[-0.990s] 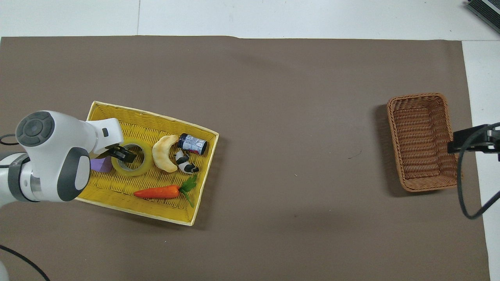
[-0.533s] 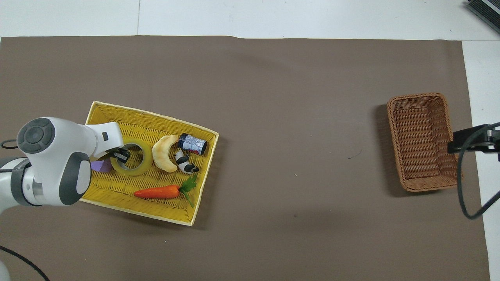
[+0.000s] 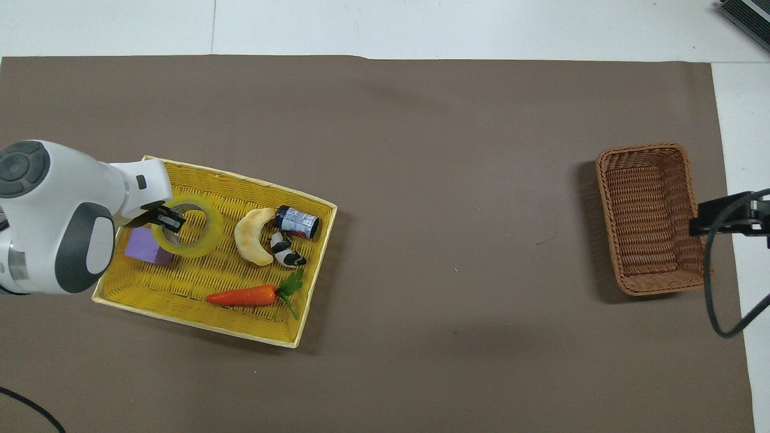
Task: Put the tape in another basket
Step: 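Grasp the tape roll rim with the left gripper and lift it out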
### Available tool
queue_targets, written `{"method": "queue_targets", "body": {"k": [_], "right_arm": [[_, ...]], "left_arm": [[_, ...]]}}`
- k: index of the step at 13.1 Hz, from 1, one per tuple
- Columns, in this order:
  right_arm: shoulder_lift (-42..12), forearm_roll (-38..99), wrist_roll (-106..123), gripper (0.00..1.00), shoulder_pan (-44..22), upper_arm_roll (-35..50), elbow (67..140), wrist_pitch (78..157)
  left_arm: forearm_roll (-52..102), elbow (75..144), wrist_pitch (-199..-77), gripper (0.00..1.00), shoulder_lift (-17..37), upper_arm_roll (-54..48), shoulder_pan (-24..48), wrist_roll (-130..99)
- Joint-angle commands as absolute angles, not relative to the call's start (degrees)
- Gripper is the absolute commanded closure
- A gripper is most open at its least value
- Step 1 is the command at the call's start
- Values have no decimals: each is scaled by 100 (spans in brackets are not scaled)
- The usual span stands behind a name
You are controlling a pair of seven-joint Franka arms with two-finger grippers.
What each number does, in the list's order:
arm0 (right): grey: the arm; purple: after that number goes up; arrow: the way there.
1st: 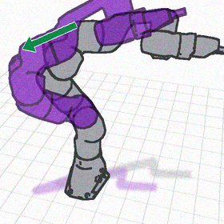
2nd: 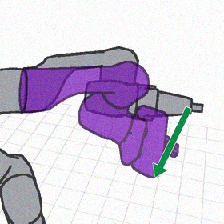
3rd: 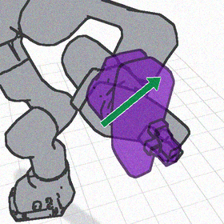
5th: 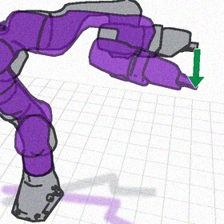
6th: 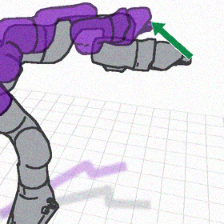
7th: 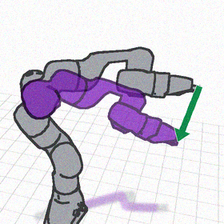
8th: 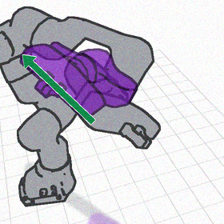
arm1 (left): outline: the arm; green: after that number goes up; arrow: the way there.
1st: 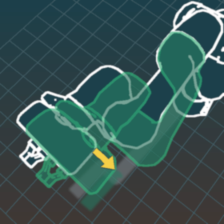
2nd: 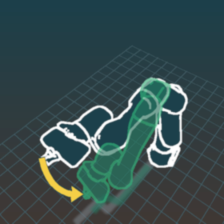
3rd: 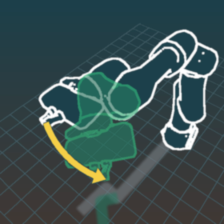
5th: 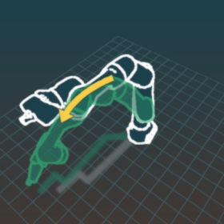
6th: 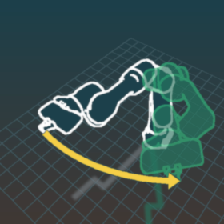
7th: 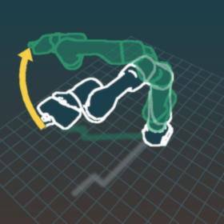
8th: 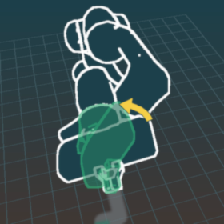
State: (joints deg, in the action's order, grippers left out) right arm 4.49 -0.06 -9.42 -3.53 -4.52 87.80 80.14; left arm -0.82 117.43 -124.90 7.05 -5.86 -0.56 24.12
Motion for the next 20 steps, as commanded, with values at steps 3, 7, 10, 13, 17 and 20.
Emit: {"method": "queue_targets", "body": {"k": [3, 7, 10, 13, 17, 20], "right_arm": [[527, 149, -817, 0, -316, -475, 8833, 8024], [527, 149, -817, 0, -316, -475, 8833, 8024], [527, 149, -817, 0, -325, -475, 8833, 8024], [527, 149, -817, 0, -316, -475, 8833, 8024], [527, 149, -817, 0, -325, -475, 8833, 7998], [571, 141, -782, 0, -325, -448, 8824, 7630]], "left_arm": [[-79, 11119, -11568, 100, 265, -580, -97, 1952], [-79, 10425, -10812, 100, 167, -580, -105, 1304], [-70, 10152, -10608, 100, 158, -615, -27, 223], [-26, 10099, -10591, 100, 150, -843, 122, -656], [122, 10090, -10661, 100, 132, -1264, 386, -1554], [789, 10090, -10775, 100, 123, -1590, 623, -2326]]}}
